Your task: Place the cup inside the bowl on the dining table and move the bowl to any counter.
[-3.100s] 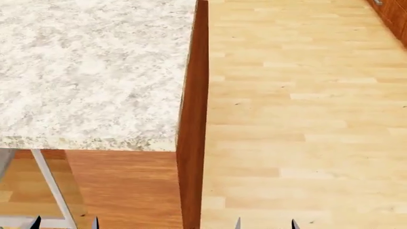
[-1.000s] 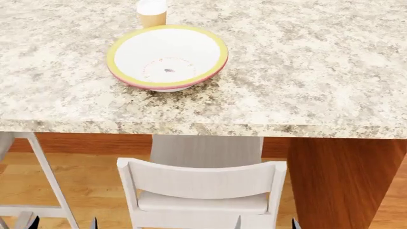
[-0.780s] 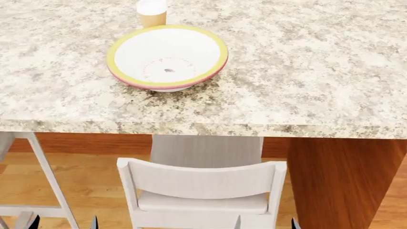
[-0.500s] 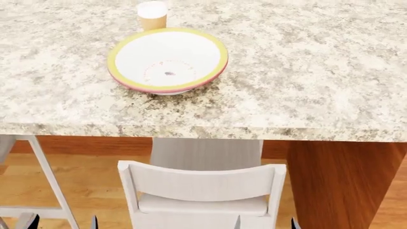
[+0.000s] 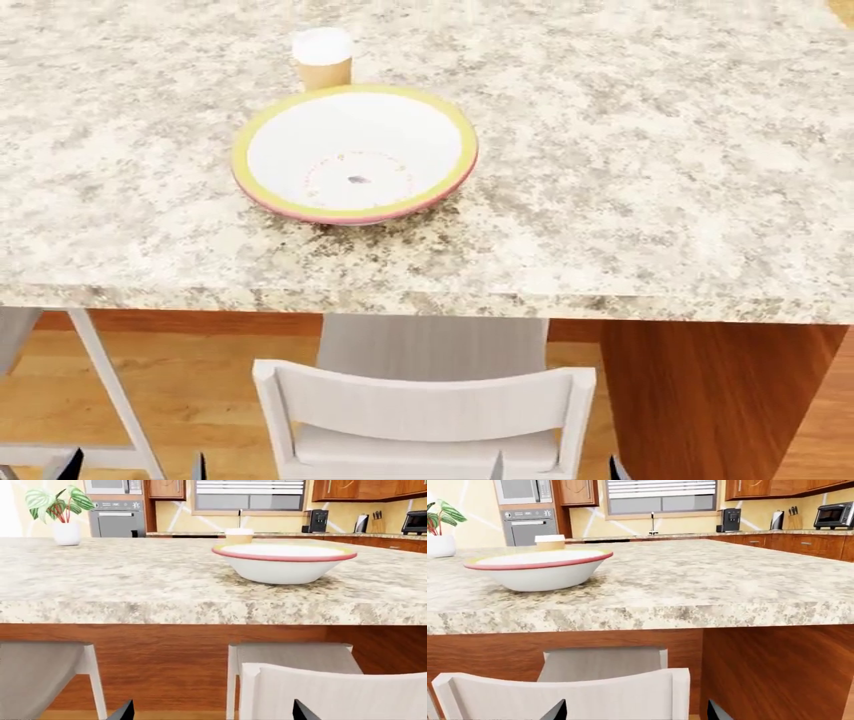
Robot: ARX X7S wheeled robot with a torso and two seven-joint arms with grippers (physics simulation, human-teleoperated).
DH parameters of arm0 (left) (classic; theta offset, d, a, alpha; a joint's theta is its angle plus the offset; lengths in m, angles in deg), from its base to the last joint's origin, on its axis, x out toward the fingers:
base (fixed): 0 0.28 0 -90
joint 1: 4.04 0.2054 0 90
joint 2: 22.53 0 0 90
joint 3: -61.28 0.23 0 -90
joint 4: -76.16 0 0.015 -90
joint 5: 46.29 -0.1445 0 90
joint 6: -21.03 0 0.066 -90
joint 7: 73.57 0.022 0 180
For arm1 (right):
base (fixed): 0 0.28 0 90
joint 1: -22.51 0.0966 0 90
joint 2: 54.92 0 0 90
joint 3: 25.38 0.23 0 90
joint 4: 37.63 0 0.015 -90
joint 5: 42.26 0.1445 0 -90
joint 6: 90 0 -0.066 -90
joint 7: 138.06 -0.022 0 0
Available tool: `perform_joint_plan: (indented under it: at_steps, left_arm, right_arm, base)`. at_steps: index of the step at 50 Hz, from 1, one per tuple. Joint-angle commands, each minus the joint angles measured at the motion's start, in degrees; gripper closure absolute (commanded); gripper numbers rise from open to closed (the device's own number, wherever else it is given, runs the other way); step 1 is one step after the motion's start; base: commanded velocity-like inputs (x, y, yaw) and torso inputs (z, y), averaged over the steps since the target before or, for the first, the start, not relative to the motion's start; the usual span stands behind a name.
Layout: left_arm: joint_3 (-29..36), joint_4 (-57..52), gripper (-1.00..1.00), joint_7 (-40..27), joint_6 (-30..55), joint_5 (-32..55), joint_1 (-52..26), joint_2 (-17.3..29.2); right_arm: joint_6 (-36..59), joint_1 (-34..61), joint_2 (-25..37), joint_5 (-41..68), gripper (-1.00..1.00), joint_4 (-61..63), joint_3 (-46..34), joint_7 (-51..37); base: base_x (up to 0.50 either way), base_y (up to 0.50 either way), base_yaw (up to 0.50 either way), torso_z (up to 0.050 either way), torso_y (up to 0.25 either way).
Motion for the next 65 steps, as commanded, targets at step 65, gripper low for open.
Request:
perform_joint_plan:
  at_steps: [65]
  left_arm:
    - [-8.79,-13.75,-1.00,-5.53,64.33,43.00,-52.54,20.83]
  right_arm:
    - [59.06,47.31,19.81,23.71,-1.00,16.44,11.23,0.44]
  base:
    - [0.00,0.00,0.00,0.008,0.000]
